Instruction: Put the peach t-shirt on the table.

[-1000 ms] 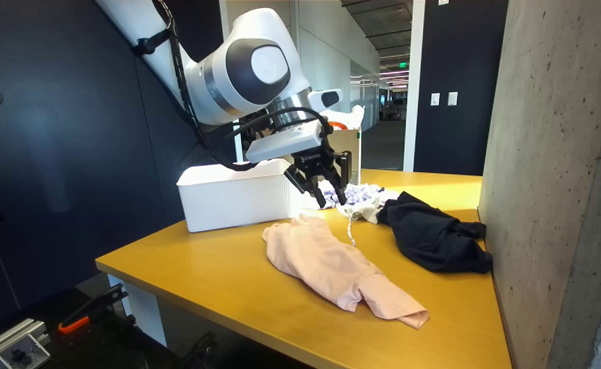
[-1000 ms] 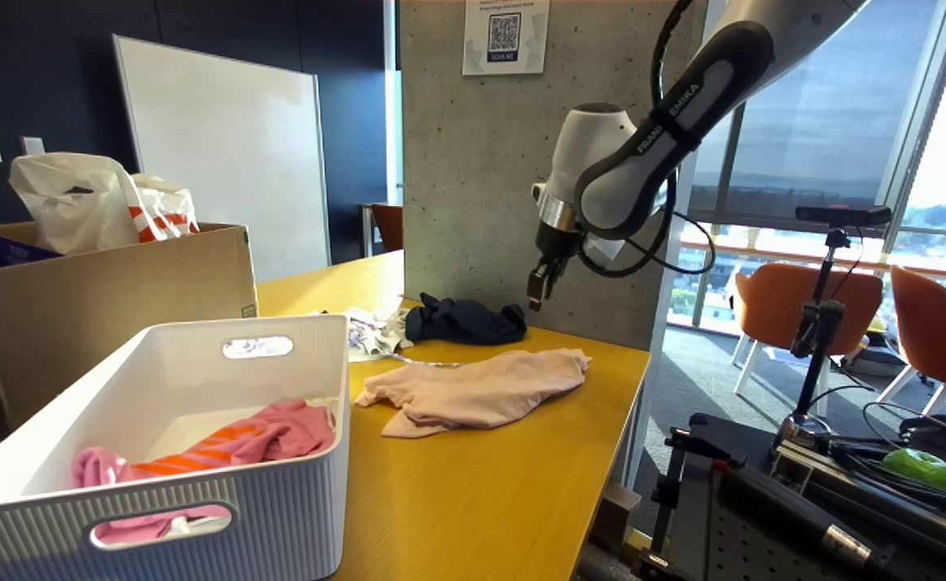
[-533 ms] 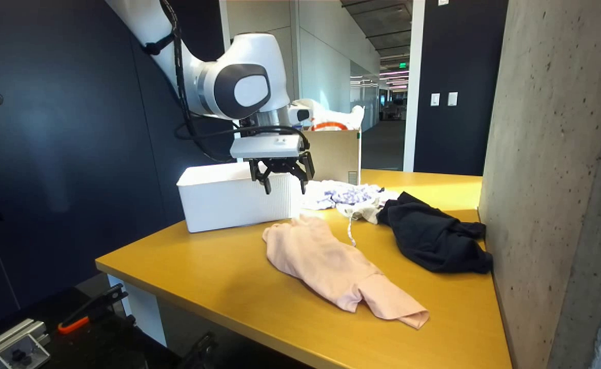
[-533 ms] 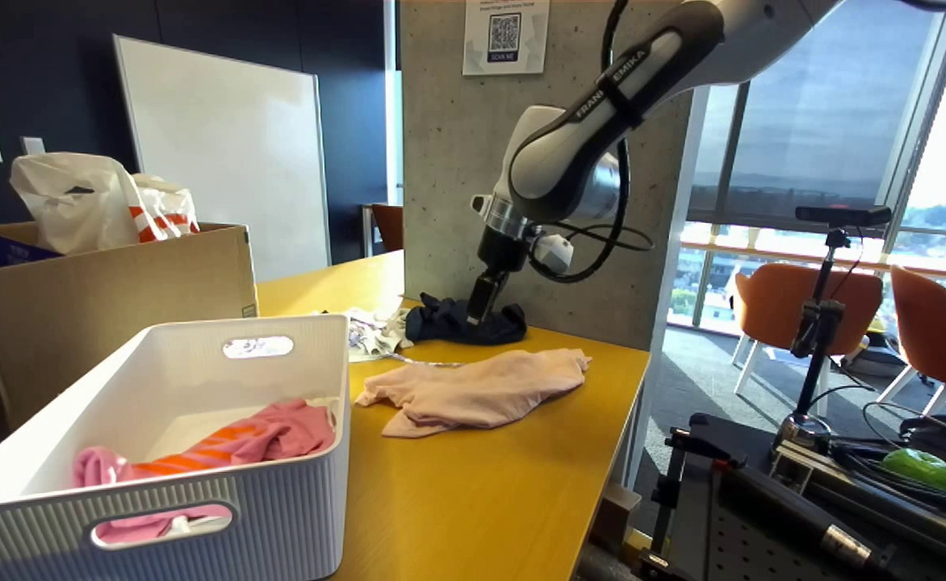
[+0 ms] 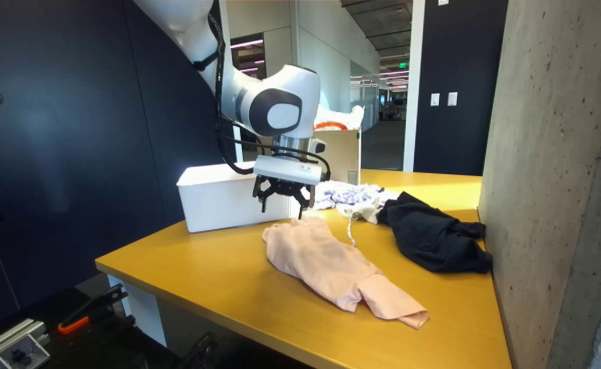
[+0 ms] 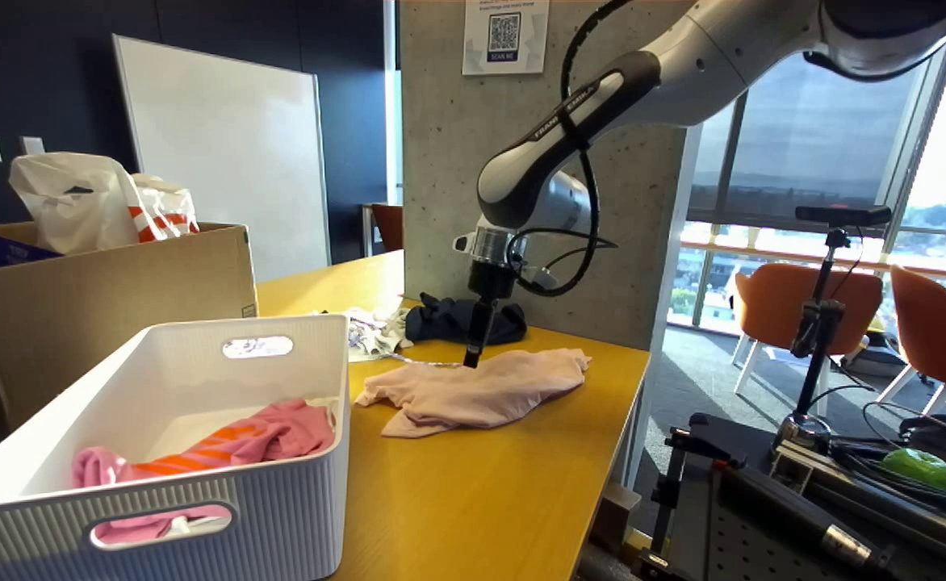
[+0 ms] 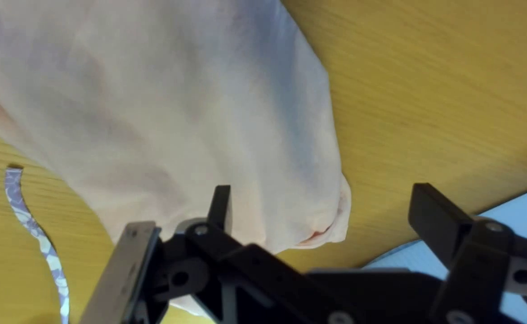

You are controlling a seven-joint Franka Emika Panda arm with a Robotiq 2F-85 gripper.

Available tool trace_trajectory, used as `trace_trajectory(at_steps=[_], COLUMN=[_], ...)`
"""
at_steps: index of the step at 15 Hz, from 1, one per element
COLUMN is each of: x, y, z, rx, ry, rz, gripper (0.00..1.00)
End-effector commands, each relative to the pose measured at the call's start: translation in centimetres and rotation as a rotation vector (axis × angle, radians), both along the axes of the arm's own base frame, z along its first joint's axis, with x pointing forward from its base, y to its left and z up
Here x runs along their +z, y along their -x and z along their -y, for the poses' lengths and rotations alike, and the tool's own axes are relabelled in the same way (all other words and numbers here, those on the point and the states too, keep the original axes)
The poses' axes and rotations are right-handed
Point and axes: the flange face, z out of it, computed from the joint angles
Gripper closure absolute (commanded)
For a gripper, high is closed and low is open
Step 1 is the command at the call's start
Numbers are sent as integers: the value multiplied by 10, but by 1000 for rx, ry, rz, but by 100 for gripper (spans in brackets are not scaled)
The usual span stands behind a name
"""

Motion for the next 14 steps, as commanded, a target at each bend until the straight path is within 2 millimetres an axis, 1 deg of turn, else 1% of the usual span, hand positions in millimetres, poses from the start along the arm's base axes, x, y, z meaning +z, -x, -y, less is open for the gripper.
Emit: trace_trajectory(at_steps=[1,3,6,8,12,14], x=[-19,-26,-42,-50,-67,-74], y=[-38,-55,-76,-84,-96,-98], z=[-4,-12,-38,-52,-61,-61], rx=[58,86,139,162,188,185], ry=[7,23,38,55,93,107], rz=[-31,-29,-48,-68,-89,-100], gripper=[0,0,0,0,0,0])
